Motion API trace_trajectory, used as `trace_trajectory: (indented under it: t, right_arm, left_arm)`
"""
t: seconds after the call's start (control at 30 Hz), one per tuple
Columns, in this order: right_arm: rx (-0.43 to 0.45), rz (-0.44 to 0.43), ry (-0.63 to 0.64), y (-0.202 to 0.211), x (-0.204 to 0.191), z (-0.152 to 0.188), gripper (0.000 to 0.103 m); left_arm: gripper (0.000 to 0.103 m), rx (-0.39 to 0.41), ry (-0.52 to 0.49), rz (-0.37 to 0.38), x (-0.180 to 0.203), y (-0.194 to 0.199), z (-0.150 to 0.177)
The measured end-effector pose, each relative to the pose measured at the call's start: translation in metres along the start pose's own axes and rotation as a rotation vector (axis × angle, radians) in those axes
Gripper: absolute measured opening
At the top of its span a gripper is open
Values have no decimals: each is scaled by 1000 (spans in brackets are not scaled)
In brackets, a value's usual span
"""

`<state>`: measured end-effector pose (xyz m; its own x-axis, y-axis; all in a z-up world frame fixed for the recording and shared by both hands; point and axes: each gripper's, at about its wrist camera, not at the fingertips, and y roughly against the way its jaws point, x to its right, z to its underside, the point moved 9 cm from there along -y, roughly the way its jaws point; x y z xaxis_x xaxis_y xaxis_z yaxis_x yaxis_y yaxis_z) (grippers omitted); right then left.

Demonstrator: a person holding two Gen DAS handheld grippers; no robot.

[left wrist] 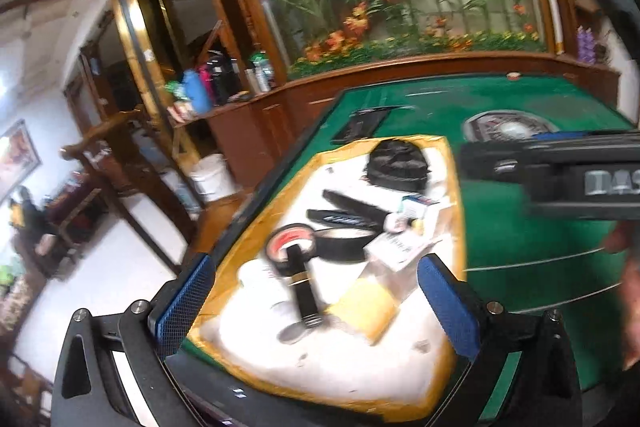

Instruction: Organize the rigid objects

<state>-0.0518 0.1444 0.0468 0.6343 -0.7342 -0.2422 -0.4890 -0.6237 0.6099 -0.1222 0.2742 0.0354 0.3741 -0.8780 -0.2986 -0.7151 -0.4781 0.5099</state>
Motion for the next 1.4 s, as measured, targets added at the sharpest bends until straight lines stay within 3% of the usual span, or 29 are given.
trace_trajectory:
  t: [0.17,0.27,0.37,0.57,0.63,0.77,0.9,1.4]
  right_arm:
    - [40,59,7,18,16,13,93]
    - [43,75,14,21,22,21,93]
    - [36,79,30,16,22,29,94]
    - [7,40,69,2,13,36,94]
    - [9,1,59,2,12,35,94]
    - [15,7,72,2,11,33,94]
    - [13,8,87,1,6,33,94]
    - [15,24,107,3,-1,33,94]
  left_arm:
    - [102,-16,66,41,-15,3,2]
    - [102,-70,24,-12,-17,-3,3]
    - [102,-62,6,-39,-17,-3,2]
    - [102,-85,52,33,-11,-13,6]
    - [102,-80,65,12,-14,-14,6]
    - [102,-84,90,35,-15,-16,5]
    - [102,-98,80,-2,-18,-22,9]
    - [102,-114,70,-6,-19,-26,16]
